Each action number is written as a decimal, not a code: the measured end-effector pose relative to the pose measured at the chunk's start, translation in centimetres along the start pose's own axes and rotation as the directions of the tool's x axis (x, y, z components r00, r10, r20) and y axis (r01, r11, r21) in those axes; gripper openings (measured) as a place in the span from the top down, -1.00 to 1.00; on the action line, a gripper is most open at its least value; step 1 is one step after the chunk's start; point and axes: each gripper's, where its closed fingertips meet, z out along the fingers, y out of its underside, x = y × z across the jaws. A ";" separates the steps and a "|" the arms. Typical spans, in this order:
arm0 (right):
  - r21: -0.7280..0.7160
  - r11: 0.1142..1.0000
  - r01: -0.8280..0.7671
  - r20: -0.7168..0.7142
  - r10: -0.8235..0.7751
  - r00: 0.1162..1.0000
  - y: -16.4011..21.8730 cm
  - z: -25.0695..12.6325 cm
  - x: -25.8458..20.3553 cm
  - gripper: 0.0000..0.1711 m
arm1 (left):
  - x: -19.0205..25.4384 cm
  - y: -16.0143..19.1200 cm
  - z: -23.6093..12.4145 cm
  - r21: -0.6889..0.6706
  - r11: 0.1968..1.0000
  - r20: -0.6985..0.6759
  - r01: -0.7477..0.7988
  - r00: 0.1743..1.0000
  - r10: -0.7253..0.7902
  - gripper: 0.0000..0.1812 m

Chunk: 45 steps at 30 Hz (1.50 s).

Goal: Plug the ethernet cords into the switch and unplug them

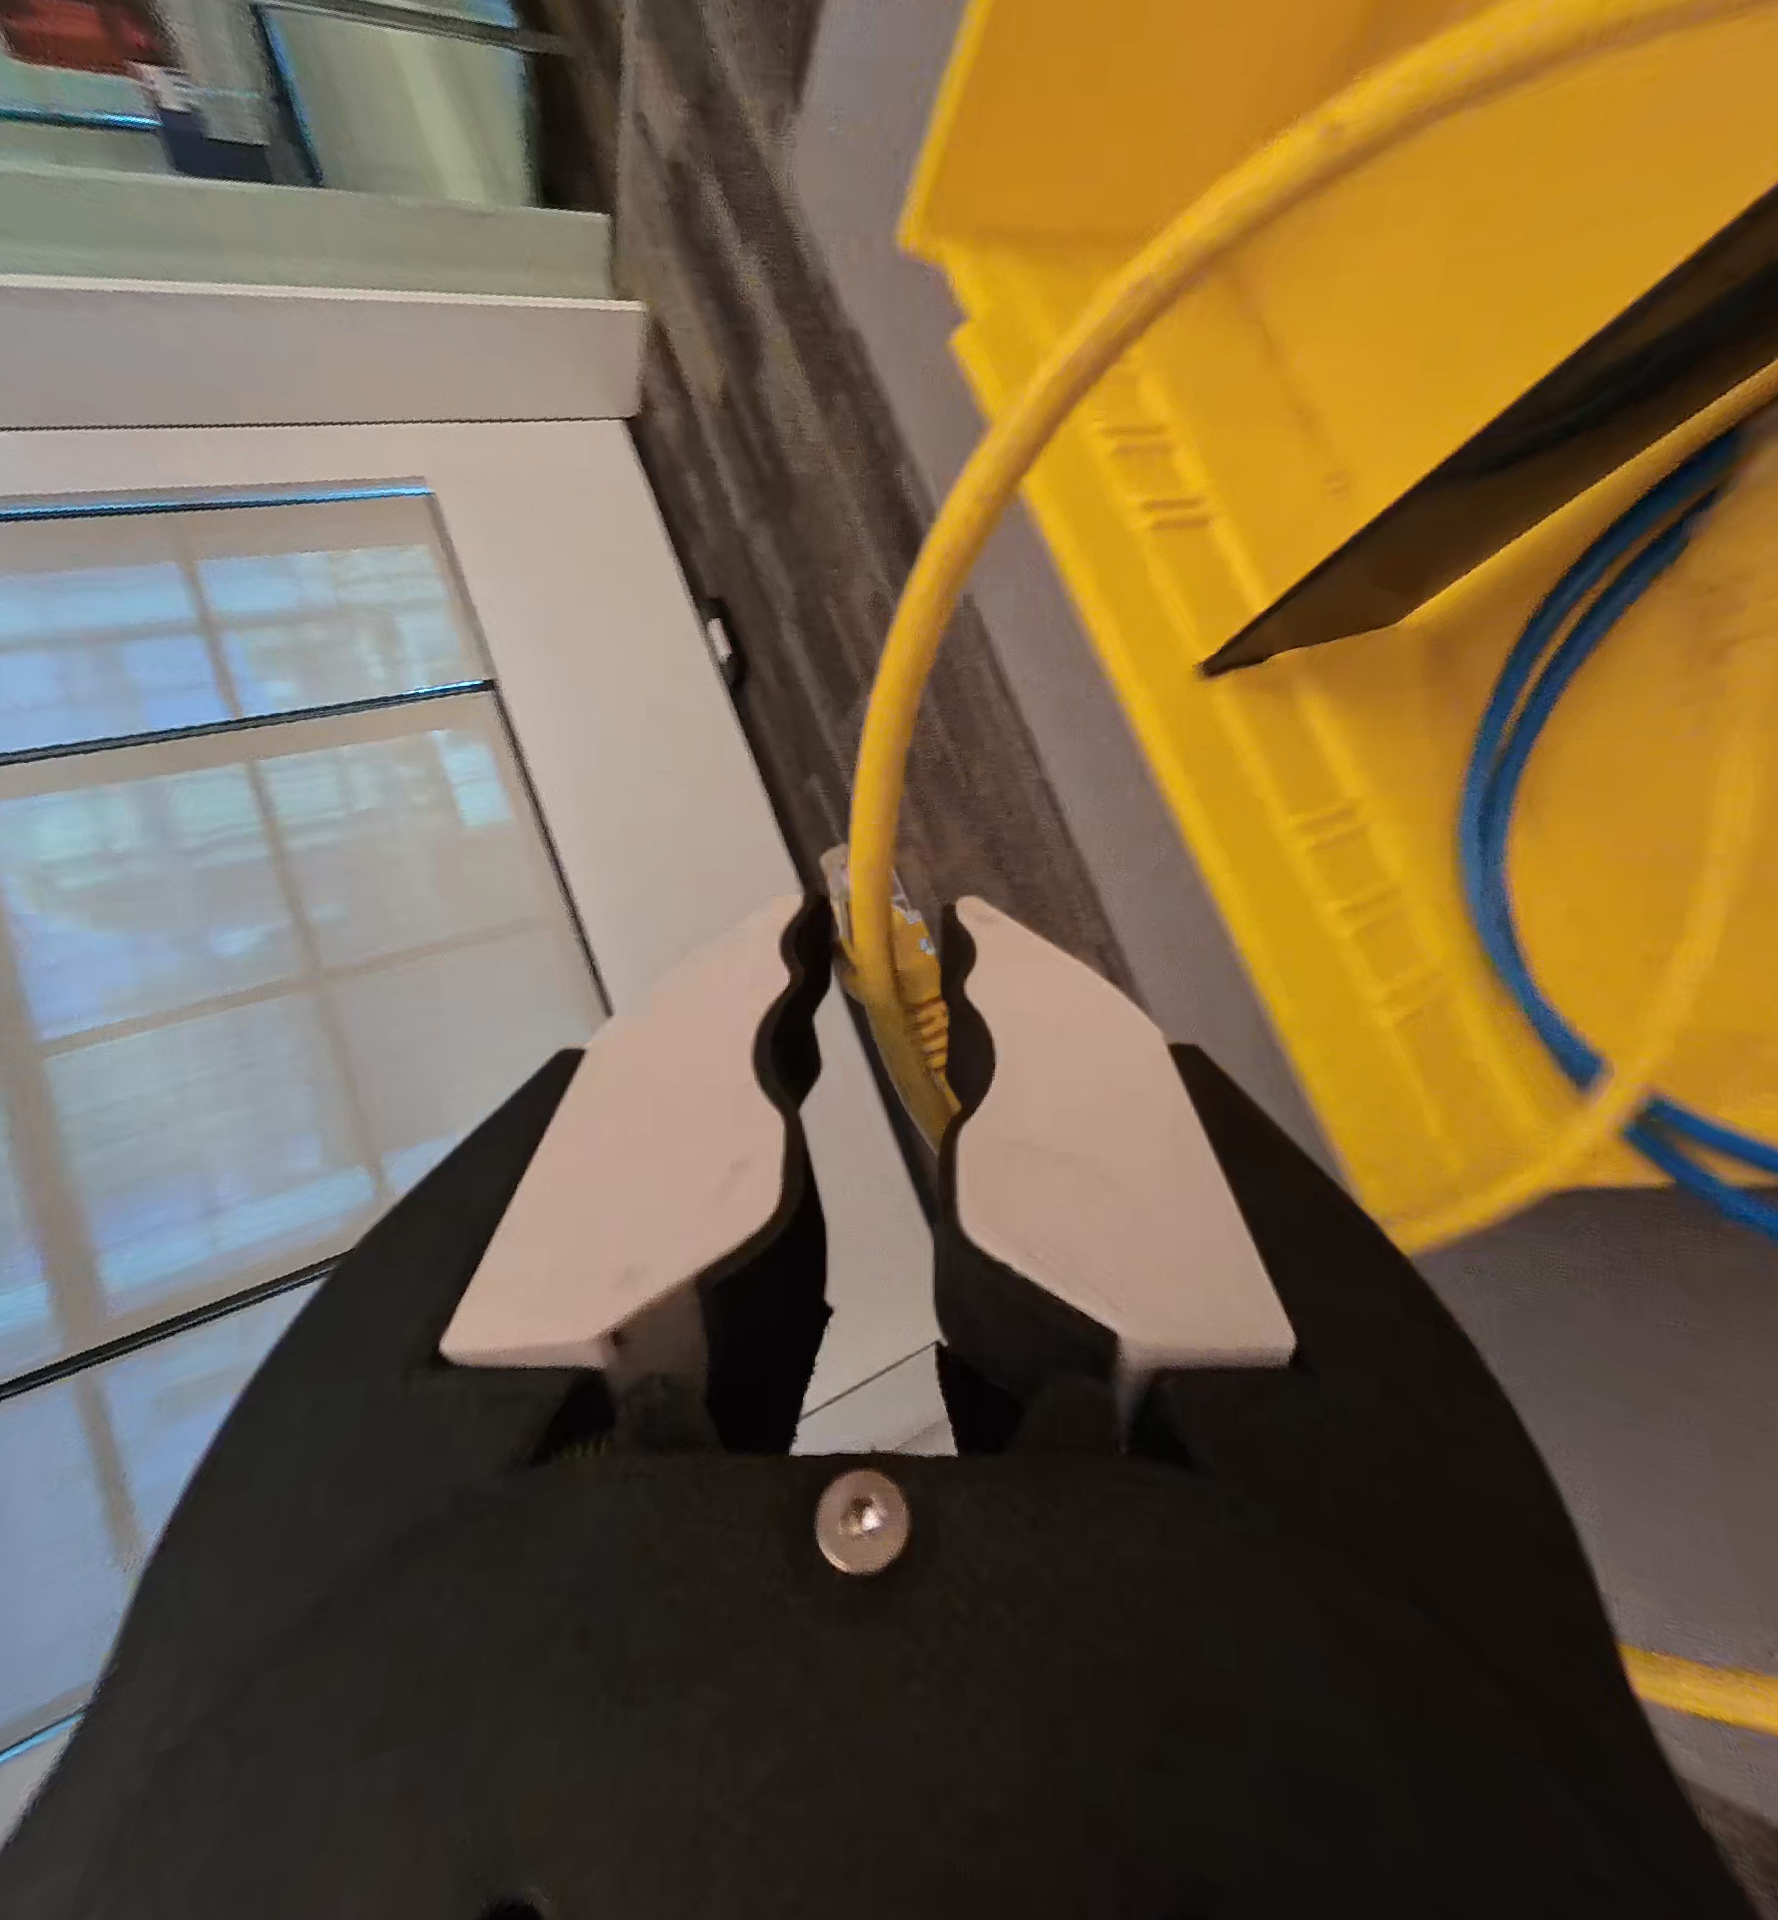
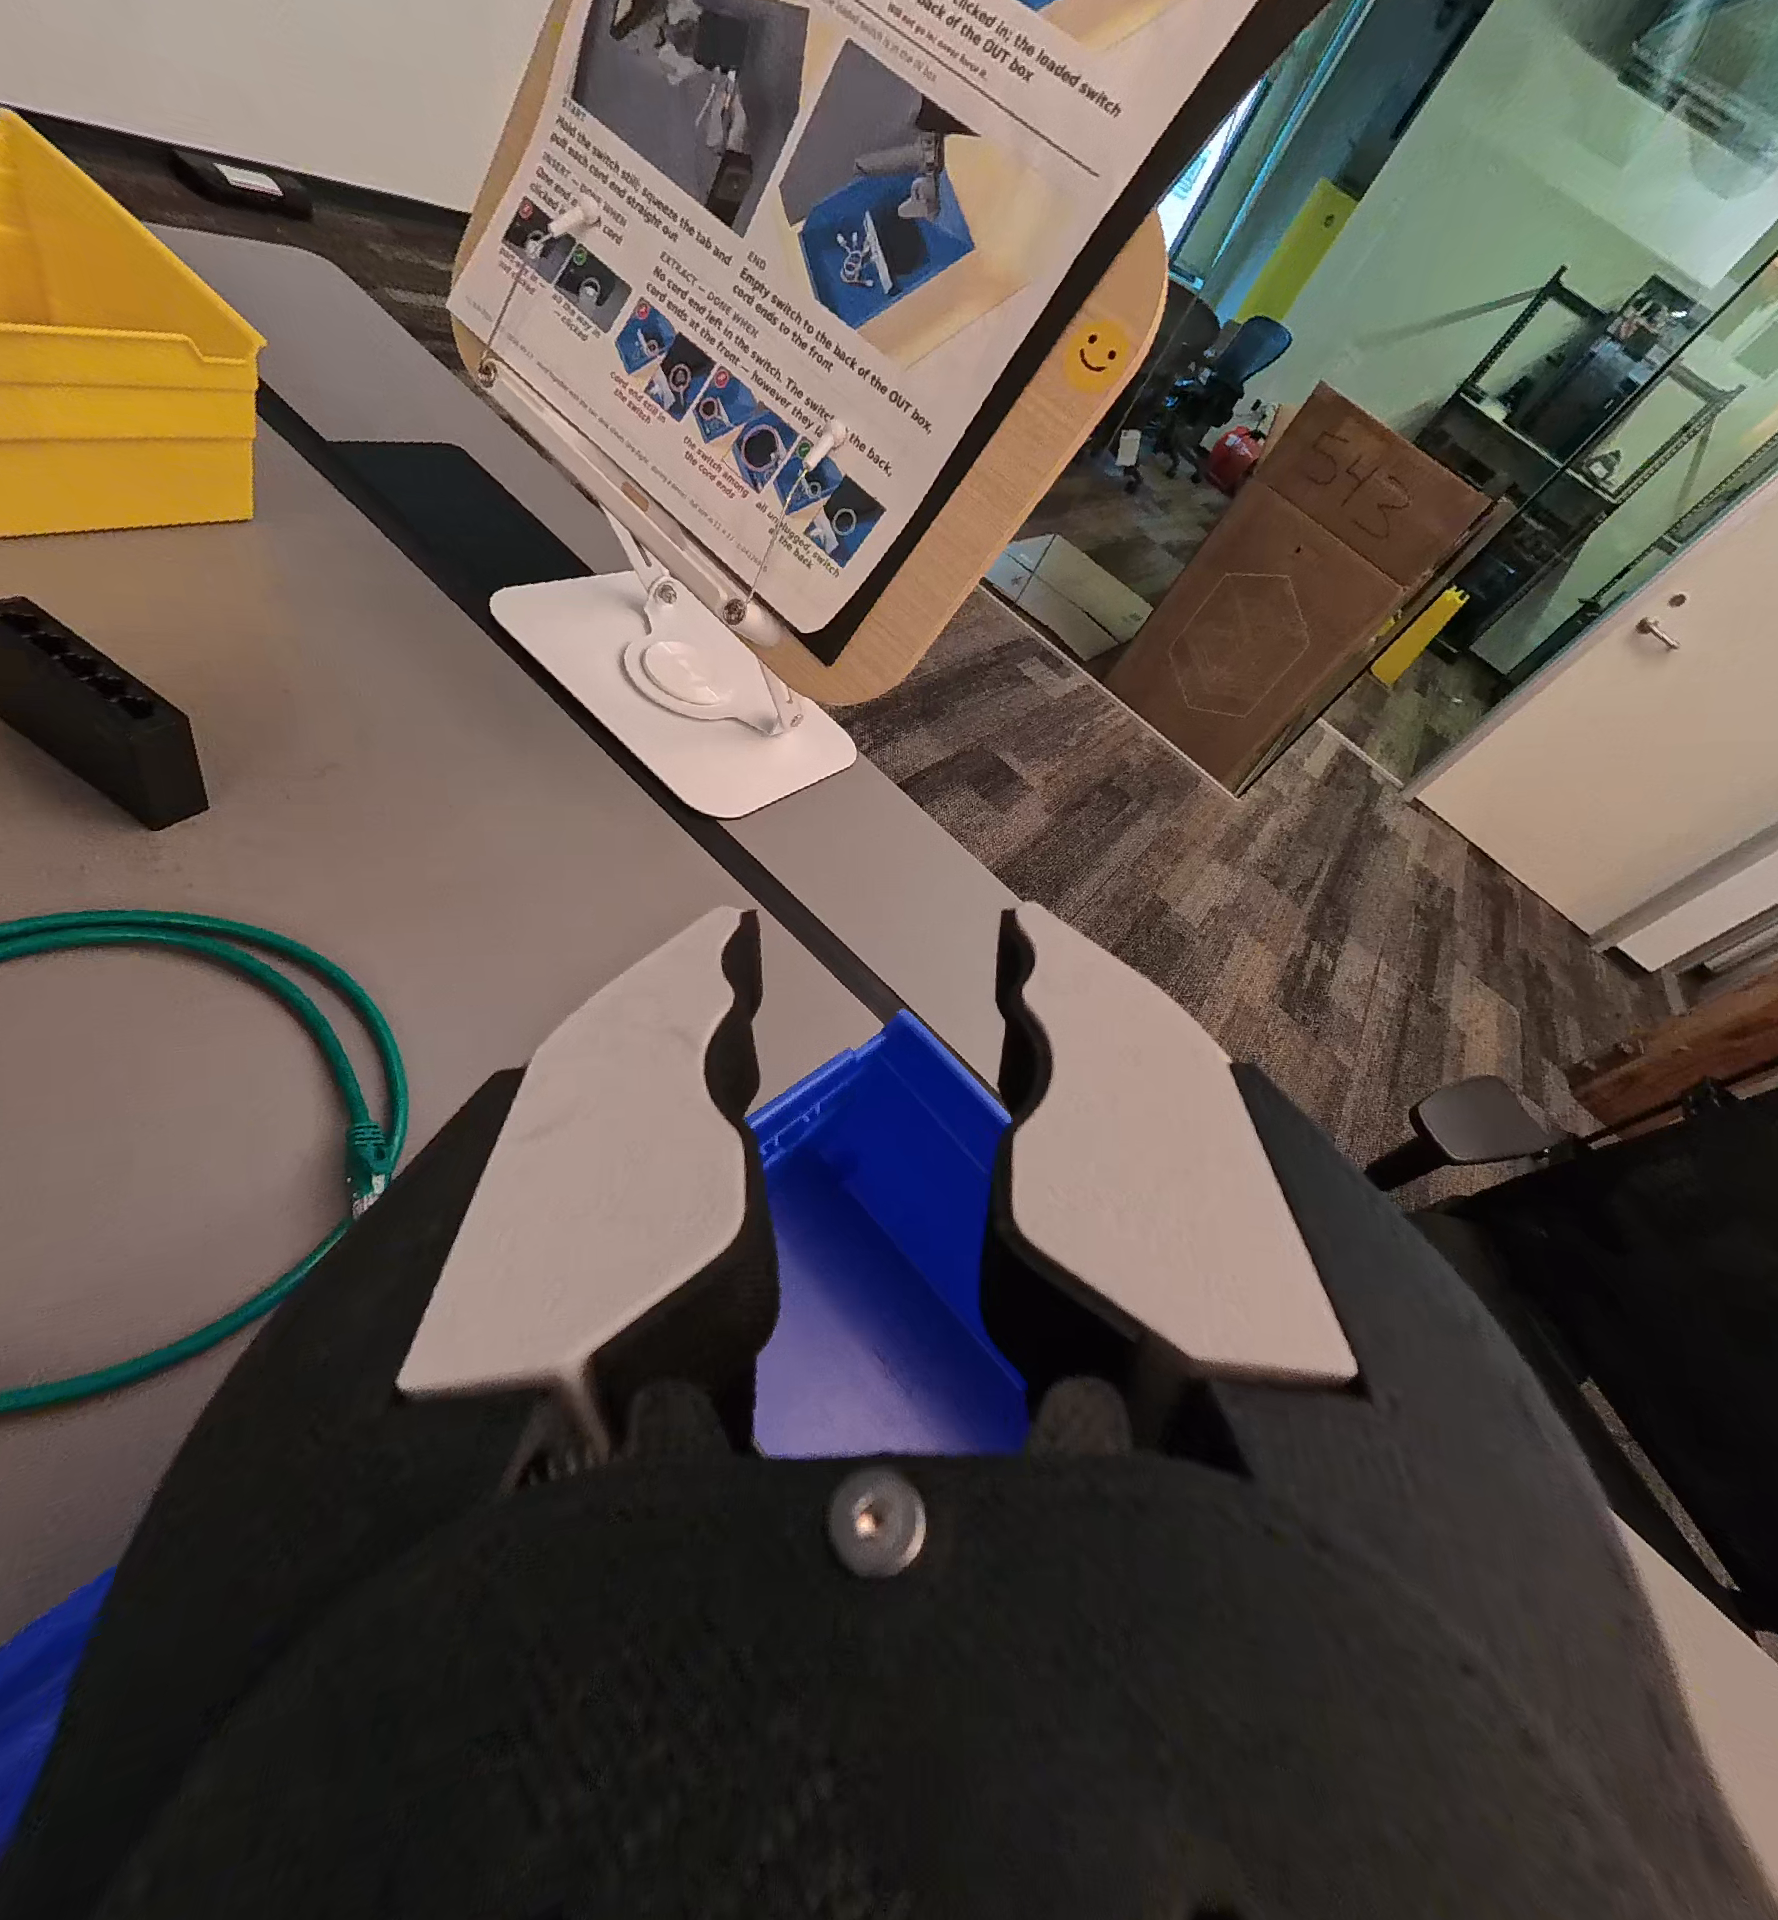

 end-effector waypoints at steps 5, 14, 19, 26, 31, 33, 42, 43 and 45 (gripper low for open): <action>0.008 1.000 0.002 -0.002 -0.002 1.000 -0.2 -0.2 0.1 0.48 | -6.6 0.3 -7.2 0.067 0.998 0.155 0.016 0.988 -0.026 0.79; 0.018 1.000 0.000 -0.004 0.000 1.000 -0.4 -0.6 0.1 0.48 | -7.0 -8.0 -20.9 0.450 0.890 0.061 0.077 0.991 -0.117 0.80; 0.008 1.000 0.026 -0.004 -0.026 1.000 -0.6 -0.9 -0.4 0.48 | 3.5 -17.8 -28.4 0.696 0.718 -0.165 0.028 0.979 0.122 0.80; 0.018 0.999 0.035 0.008 -0.035 0.999 -0.9 -1.0 -0.8 0.48 | 21.3 -28.4 -28.4 0.788 0.605 -0.215 -0.115 0.869 0.446 0.80; 0.036 0.999 0.026 0.013 -0.027 1.000 -1.0 -1.2 -0.6 0.48 | 26.5 -33.2 -24.5 0.762 0.642 -0.317 -0.078 0.821 0.475 0.80; 0.048 0.999 0.017 0.014 -0.018 1.000 -1.1 -1.3 -0.5 0.48 | 28.2 -34.1 -23.1 0.741 0.669 -0.370 -0.061 0.794 0.482 0.80; 0.009 1.000 0.020 0.019 -0.020 1.000 -0.2 -0.2 -0.5 0.48 | 30.4 -35.2 -22.5 0.706 0.699 -0.537 0.111 0.727 0.427 0.44; -0.004 1.000 0.023 0.017 -0.023 1.000 0.0 -0.1 -0.5 0.48 | 29.6 -34.9 -23.3 0.690 0.700 -0.591 0.184 0.701 0.398 0.39; -0.024 0.999 0.029 0.016 -0.028 0.999 0.3 0.2 -0.6 0.48 | 26.7 -33.4 -25.4 0.655 0.670 -0.685 0.350 0.650 0.330 0.36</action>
